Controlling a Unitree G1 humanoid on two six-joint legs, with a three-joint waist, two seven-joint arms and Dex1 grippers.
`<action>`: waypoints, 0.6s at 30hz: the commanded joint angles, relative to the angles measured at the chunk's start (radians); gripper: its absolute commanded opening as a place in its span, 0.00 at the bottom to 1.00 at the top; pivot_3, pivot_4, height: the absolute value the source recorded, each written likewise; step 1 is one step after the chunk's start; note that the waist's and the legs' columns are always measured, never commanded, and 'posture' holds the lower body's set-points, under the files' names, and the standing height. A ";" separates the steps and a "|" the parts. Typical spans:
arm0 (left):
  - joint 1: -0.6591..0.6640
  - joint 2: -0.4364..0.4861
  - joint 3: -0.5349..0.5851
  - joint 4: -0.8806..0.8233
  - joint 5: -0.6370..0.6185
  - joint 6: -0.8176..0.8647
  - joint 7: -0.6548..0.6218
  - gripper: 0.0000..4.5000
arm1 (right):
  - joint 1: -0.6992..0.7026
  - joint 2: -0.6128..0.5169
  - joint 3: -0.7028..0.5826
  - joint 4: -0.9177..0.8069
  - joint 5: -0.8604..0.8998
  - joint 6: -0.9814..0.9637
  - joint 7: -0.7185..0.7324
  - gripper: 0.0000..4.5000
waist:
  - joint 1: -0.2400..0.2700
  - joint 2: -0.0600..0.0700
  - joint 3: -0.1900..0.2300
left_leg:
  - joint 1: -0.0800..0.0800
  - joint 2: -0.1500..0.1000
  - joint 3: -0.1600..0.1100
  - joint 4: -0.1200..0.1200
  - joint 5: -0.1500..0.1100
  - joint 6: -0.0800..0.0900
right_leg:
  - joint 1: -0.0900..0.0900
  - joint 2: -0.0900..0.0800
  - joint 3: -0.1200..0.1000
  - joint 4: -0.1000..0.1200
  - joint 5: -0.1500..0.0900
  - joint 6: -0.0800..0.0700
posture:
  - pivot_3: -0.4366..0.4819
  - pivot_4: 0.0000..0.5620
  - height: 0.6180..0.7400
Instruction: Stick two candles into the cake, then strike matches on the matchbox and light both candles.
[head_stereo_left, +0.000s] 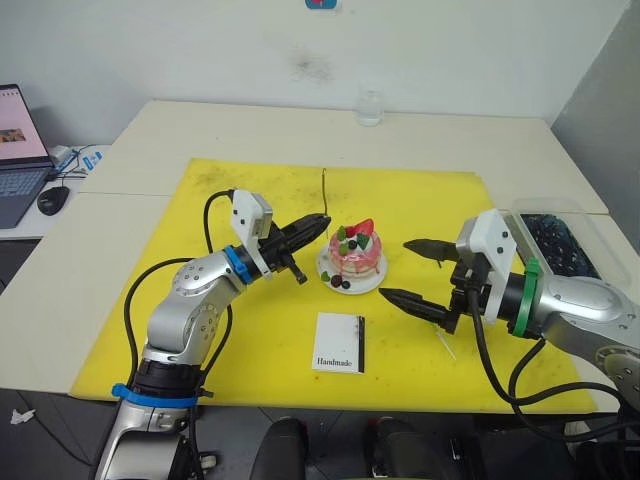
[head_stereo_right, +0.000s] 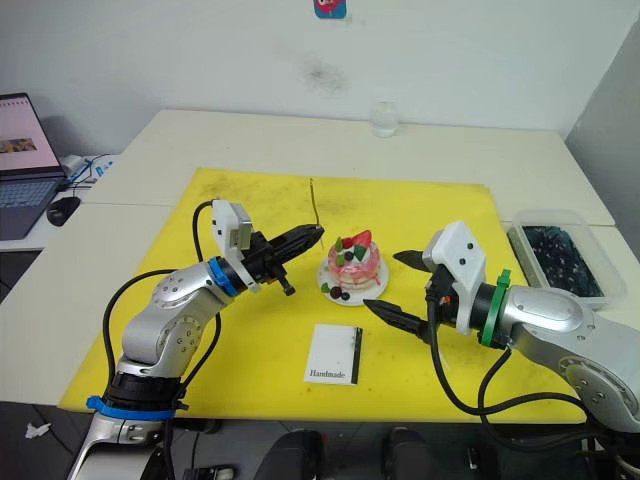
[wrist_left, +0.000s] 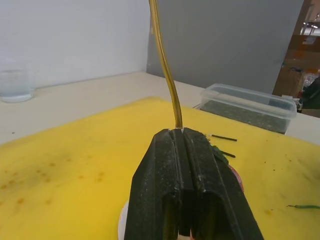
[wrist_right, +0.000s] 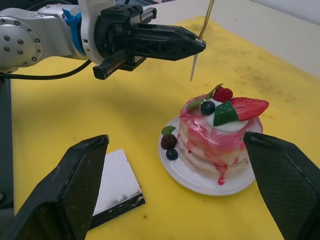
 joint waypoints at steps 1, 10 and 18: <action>-0.020 -0.025 -0.001 0.009 0.026 -0.044 -0.015 0.00 | -0.027 0.009 -0.016 -0.035 -0.003 0.015 -0.008 0.99 | 0.000 0.000 0.000 | 0.000 0.000 0.000 0.000 0.000 0.000 | 0.000 0.000 0.000 0.000 0.000 0.000 | 0.48 0.27 1.00; -0.033 -0.075 -0.004 0.057 0.074 -0.081 -0.024 0.00 | -0.049 0.032 -0.022 -0.048 -0.001 0.060 -0.018 0.99 | 0.000 0.000 0.000 | 0.000 0.000 0.000 0.000 0.000 0.000 | 0.000 0.001 0.000 0.001 0.000 0.000 | 0.48 0.27 1.00; -0.040 -0.096 -0.004 0.105 0.113 -0.124 -0.032 0.00 | -0.061 0.041 -0.025 -0.051 -0.001 0.087 -0.019 0.99 | -0.001 0.000 0.000 | 0.000 0.000 0.000 0.001 0.000 0.000 | 0.000 0.001 0.000 0.001 0.000 0.000 | 0.48 0.27 1.00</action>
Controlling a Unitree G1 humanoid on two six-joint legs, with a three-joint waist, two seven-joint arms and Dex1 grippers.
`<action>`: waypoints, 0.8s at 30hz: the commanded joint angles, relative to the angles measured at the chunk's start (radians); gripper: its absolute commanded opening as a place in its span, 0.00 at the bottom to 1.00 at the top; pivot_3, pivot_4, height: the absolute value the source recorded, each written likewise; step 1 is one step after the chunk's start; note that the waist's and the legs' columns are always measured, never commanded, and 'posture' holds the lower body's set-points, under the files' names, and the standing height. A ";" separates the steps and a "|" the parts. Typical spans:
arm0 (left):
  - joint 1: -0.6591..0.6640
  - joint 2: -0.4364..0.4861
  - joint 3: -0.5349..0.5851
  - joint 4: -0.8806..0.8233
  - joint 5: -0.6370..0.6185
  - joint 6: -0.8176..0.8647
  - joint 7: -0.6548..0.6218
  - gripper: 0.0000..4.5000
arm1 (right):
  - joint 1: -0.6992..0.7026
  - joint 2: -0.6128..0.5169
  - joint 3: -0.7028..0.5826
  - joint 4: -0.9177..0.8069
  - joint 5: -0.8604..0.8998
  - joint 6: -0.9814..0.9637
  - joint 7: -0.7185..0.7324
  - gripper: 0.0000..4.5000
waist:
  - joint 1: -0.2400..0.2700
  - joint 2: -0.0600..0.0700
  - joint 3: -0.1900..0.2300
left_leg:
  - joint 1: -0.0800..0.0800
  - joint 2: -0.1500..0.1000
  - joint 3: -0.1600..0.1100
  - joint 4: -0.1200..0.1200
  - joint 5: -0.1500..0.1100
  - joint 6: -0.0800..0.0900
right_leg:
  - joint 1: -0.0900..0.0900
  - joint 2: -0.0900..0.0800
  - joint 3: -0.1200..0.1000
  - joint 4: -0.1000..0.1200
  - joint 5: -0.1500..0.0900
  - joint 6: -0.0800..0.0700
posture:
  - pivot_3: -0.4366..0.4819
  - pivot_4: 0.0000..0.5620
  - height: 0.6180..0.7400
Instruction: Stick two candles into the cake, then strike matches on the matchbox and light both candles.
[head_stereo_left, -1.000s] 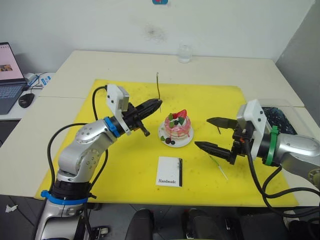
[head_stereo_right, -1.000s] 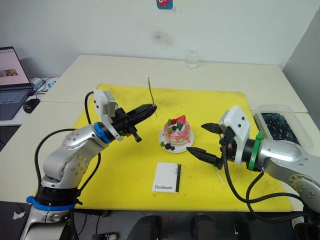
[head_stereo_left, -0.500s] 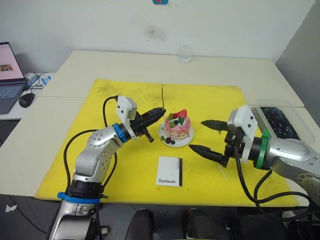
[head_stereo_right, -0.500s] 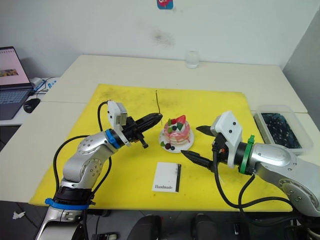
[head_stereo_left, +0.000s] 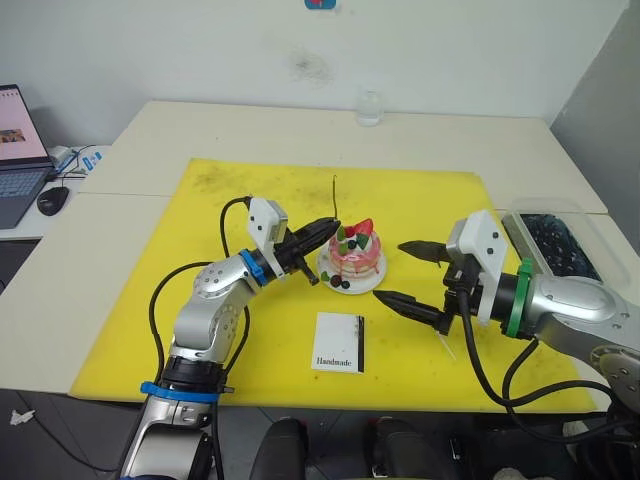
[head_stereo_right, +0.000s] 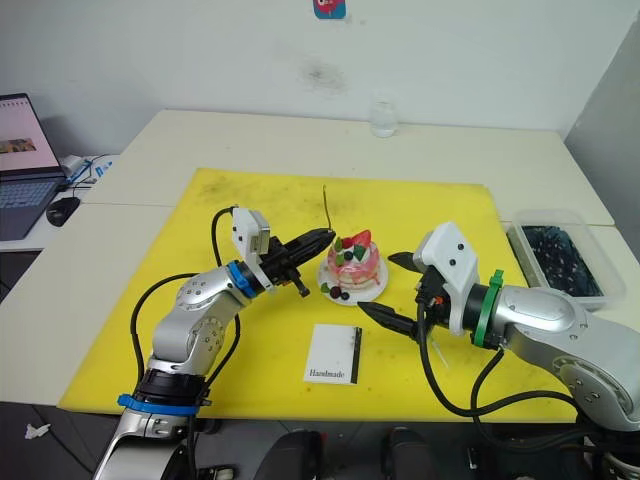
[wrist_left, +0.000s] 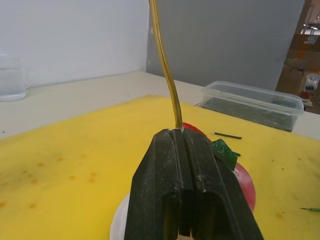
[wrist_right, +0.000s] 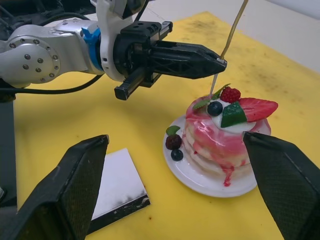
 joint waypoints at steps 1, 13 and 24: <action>-0.018 -0.003 0.007 0.003 0.014 -0.036 -0.014 0.00 | -0.021 0.003 -0.024 -0.028 0.006 0.005 0.000 0.99 | 0.000 0.000 0.000 | 0.000 0.000 0.000 0.000 0.000 0.000 | 0.000 0.000 0.000 0.000 0.000 0.000 | 0.48 0.27 1.00; -0.006 -0.011 0.020 0.033 0.023 -0.071 -0.019 0.00 | -0.027 0.012 -0.028 -0.028 0.000 0.020 0.000 0.99 | 0.000 0.000 0.000 | 0.000 0.000 0.000 0.000 0.000 0.000 | 0.000 0.000 0.000 0.001 0.000 0.000 | 0.48 0.27 1.00; -0.013 0.010 0.072 -0.052 -0.064 0.062 -0.003 0.00 | -0.008 0.013 -0.041 -0.043 0.002 0.025 -0.002 0.99 | -0.001 0.000 0.000 | 0.000 0.000 0.000 0.000 0.000 0.000 | 0.000 0.000 0.000 0.001 0.000 0.000 | 0.48 0.27 1.00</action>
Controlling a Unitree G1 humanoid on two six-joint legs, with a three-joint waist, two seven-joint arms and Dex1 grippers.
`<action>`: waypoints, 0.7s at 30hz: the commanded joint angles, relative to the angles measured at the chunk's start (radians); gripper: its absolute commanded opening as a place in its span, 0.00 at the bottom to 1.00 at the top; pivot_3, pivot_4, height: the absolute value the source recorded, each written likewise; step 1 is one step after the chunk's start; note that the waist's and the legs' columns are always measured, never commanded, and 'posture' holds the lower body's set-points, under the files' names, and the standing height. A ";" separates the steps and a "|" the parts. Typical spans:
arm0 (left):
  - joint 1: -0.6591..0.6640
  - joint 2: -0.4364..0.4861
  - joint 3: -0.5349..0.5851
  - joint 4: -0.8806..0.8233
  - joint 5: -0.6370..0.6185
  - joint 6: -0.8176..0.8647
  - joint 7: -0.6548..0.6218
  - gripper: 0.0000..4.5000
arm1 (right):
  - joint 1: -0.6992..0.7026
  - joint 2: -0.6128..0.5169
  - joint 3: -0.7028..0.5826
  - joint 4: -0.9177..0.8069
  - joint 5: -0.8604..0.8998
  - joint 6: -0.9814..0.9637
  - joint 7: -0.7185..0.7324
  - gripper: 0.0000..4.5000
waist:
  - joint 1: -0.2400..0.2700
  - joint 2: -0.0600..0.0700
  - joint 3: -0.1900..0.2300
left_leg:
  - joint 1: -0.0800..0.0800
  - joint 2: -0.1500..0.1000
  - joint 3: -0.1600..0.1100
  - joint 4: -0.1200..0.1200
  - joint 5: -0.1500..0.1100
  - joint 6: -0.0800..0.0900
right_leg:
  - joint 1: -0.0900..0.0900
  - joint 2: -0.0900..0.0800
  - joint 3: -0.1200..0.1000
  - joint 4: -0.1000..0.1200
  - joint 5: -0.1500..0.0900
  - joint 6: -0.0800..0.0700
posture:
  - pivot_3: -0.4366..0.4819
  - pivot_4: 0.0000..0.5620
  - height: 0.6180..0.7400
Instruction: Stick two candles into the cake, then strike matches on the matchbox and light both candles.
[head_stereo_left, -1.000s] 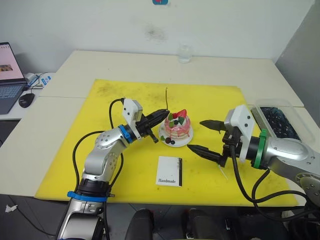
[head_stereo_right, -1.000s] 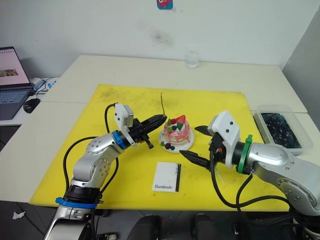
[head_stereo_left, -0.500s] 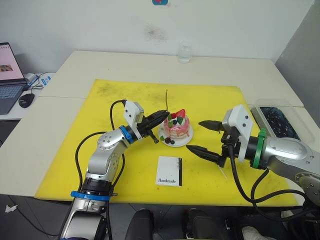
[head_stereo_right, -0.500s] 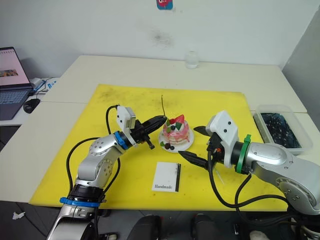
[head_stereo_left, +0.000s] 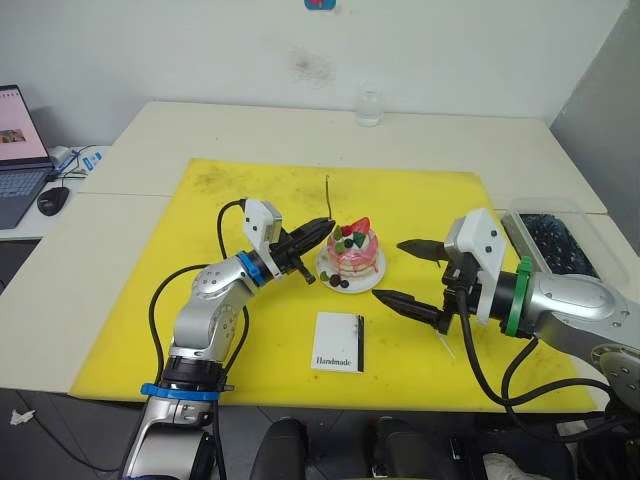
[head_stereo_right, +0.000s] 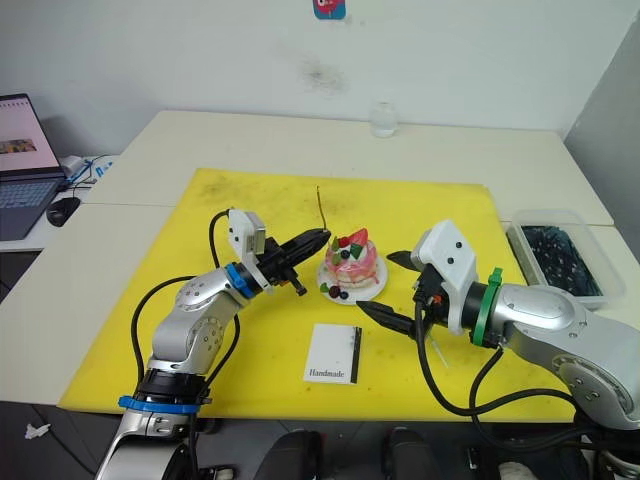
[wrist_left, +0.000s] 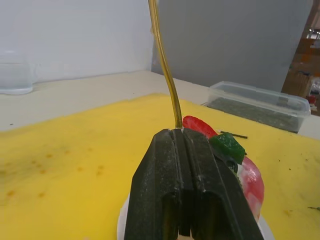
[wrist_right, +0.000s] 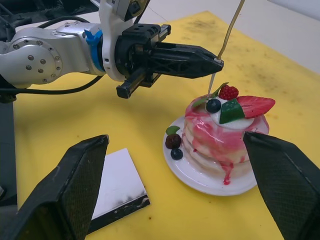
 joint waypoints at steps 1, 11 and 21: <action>-0.014 0.023 0.032 -0.065 -0.037 0.039 -0.006 0.00 | 0.005 0.001 -0.031 -0.033 0.005 -0.007 -0.001 0.99 | 0.000 0.000 0.000 | 0.000 0.000 0.000 0.000 0.000 0.000 | 0.000 0.000 0.000 0.000 0.000 0.000 | 0.48 0.27 1.00; -0.010 0.011 0.016 -0.061 -0.028 0.053 -0.015 0.00 | 0.010 0.009 -0.022 -0.028 -0.014 -0.013 0.005 0.99 | 0.000 0.000 0.000 | 0.000 0.000 0.000 0.000 0.000 0.000 | 0.000 0.000 0.000 0.000 0.000 0.000 | 0.48 0.27 1.00; -0.012 0.000 -0.007 -0.009 0.021 -0.009 -0.044 0.00 | 0.016 0.017 -0.017 -0.031 -0.030 -0.012 0.006 0.99 | 0.000 0.000 0.000 | 0.000 0.000 0.000 0.000 0.000 0.000 | 0.000 0.000 0.000 0.000 0.000 0.000 | 0.48 0.27 1.00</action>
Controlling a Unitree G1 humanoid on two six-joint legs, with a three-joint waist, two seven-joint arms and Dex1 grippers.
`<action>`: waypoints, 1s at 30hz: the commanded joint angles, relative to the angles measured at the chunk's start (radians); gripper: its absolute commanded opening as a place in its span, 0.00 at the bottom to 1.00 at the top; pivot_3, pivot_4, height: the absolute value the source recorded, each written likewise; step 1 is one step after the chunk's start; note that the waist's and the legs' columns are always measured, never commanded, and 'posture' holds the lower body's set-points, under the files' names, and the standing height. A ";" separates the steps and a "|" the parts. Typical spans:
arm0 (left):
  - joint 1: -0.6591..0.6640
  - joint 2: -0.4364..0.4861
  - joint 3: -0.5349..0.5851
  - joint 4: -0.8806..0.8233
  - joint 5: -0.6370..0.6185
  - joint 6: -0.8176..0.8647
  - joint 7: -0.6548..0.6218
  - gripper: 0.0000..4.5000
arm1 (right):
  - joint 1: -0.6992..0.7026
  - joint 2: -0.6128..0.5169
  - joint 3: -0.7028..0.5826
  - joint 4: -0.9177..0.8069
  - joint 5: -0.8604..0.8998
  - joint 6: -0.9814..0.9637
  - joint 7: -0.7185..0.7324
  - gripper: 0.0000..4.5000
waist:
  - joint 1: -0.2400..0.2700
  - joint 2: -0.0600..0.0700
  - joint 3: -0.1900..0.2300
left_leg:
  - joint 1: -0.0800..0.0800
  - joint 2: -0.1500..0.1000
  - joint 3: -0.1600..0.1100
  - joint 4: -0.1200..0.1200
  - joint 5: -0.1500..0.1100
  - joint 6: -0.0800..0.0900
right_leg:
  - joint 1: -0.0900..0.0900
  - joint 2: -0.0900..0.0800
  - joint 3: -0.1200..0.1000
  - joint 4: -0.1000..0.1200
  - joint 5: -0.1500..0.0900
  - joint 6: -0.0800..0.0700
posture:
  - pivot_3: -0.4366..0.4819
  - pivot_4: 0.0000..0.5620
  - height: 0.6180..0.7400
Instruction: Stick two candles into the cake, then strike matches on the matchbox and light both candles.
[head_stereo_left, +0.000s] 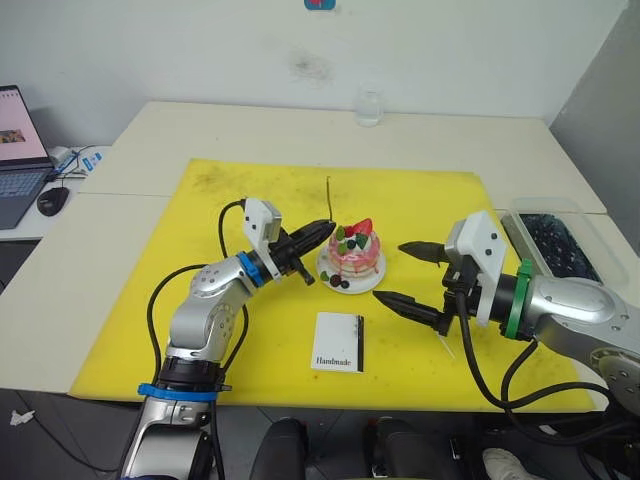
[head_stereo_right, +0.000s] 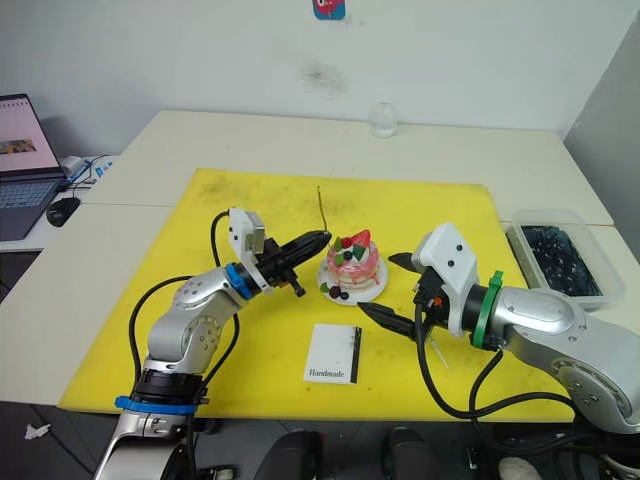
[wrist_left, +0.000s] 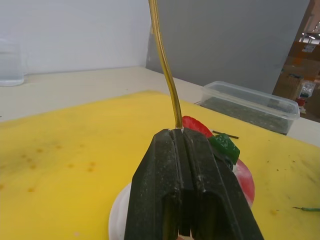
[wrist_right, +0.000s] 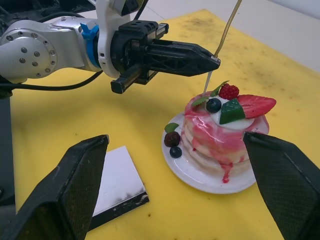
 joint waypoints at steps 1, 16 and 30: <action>-0.012 -0.004 -0.004 -0.001 0.016 -0.045 -0.016 0.00 | -0.003 0.006 -0.015 -0.025 -0.007 -0.013 0.005 0.99 | 0.000 0.000 0.000 | 0.000 0.000 0.000 0.000 0.000 0.000 | 0.000 0.000 0.000 0.000 0.000 0.000 | 0.48 0.27 1.00; 0.040 -0.038 -0.044 0.051 0.106 -0.198 -0.012 0.00 | 0.010 0.015 -0.016 -0.039 -0.019 -0.012 0.006 0.99 | 0.001 0.000 0.000 | 0.000 0.000 0.000 0.000 0.000 0.000 | 0.000 0.000 0.000 0.000 0.000 0.000 | 0.48 0.27 1.00; 0.060 -0.079 -0.051 0.100 0.135 -0.272 0.007 0.00 | 0.028 0.015 -0.018 -0.045 -0.024 -0.012 0.001 0.99 | 0.001 0.000 0.000 | 0.000 0.000 0.000 0.000 0.000 0.000 | 0.000 0.000 0.000 0.001 0.000 0.000 | 0.48 0.27 1.00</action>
